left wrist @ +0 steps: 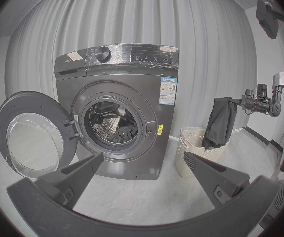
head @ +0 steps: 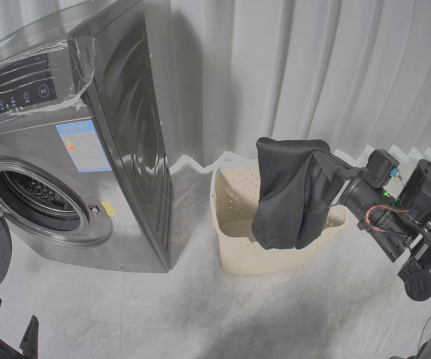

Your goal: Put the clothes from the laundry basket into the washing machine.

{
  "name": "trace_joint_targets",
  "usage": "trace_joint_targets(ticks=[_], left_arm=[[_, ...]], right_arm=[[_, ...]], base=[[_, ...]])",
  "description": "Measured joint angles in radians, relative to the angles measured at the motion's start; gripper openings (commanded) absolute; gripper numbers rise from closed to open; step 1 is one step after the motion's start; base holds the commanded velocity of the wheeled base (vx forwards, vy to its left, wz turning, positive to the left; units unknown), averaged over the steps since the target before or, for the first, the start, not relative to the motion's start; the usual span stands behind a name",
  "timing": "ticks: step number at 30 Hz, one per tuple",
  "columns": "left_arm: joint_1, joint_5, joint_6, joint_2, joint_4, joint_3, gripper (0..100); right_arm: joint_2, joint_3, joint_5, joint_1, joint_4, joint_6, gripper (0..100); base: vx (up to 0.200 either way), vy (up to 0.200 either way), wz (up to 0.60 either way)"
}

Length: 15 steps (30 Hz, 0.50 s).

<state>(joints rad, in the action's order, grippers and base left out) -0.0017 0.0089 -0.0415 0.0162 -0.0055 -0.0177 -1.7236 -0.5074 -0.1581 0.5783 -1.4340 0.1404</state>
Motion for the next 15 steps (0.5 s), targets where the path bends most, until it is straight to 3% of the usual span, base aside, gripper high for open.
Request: trace_joint_targets(ticks=[15], left_arm=[[0.000,0.001,-0.004,0.000,0.000,0.000,100]], right_arm=[[0.011,0.003,-0.014,0.003,-0.001,-0.001,0]], base=[[-0.200,0.000,0.00]])
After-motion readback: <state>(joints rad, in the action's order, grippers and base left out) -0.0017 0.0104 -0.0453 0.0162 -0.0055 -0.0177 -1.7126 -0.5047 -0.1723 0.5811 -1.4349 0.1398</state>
